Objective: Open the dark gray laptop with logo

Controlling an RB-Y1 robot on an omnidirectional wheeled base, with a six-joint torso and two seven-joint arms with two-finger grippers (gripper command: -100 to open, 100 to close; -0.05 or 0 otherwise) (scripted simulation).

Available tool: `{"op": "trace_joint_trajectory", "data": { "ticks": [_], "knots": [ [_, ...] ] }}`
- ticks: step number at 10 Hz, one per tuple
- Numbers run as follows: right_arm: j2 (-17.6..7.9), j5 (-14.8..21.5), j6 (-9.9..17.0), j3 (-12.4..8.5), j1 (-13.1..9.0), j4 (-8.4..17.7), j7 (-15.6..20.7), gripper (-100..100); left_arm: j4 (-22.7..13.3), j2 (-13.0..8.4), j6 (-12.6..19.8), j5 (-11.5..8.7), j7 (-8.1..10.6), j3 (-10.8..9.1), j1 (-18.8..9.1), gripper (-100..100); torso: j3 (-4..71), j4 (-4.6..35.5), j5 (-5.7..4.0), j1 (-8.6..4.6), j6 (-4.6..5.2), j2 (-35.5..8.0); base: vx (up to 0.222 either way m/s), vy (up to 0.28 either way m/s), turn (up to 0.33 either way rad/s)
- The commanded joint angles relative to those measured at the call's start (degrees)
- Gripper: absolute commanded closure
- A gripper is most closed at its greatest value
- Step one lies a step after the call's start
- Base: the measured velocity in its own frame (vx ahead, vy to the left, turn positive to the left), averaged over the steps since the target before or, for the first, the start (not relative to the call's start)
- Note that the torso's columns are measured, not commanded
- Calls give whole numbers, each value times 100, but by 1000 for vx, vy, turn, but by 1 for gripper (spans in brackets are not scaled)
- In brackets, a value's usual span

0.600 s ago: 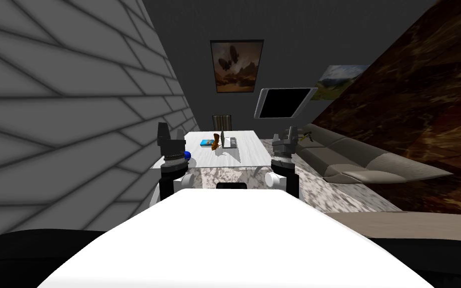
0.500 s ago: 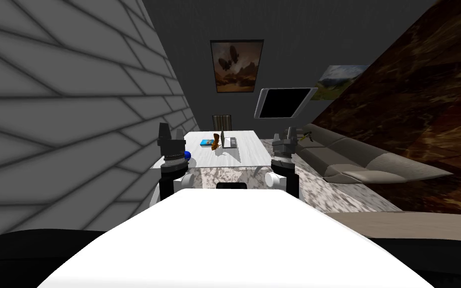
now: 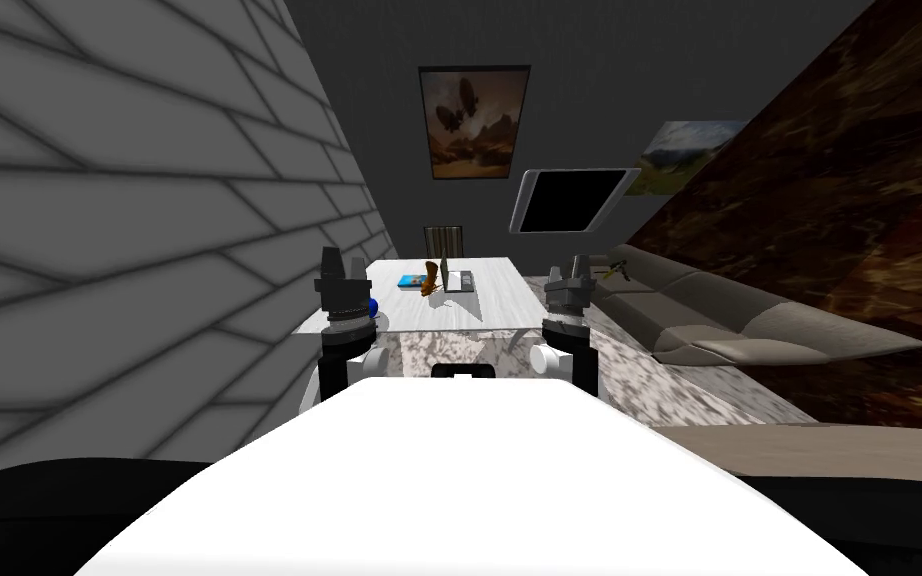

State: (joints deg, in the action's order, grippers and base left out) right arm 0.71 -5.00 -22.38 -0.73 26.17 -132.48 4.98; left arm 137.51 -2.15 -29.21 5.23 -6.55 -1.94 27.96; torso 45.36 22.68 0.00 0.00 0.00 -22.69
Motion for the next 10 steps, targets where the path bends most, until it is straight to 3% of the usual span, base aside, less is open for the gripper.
{"op": "trace_joint_trajectory", "data": {
  "ticks": [1, 3, 4, 6, 10],
  "knots": [
    [0, 0, 0, 0, 0, 0, 0, 0, 0, 0, 0, 0, 0, 0, 0, 0, 845, 423, 0, 0, 0, -424, 0, 0, 0],
    [0, 0, 0, 0, 0, 0, 0, 0, 0, 0, 0, 0, 0, 0, 0, 0, 2537, 1269, 0, 0, 0, -1270, 0, 0, 0],
    [-216, 35, 37, -15, -7, 42, 28, -100, 0, 0, 0, 0, 0, 0, 0, 0, 3383, 1692, 0, 0, 0, -1693, 3, 14, 43],
    [-528, 115, 122, -48, -24, 138, 92, -100, -2, 1, 0, 0, 0, 1, 0, 0, 3888, 1937, 3, 9, 0, -1941, -5, 39, 71],
    [-1100, 386, 406, -161, -78, 445, 308, -100, -2, 1, 1, 0, 0, 1, 0, 0, 3921, 1959, 2, 7, -1, -1957, -3, 71, 119]
  ]
}}
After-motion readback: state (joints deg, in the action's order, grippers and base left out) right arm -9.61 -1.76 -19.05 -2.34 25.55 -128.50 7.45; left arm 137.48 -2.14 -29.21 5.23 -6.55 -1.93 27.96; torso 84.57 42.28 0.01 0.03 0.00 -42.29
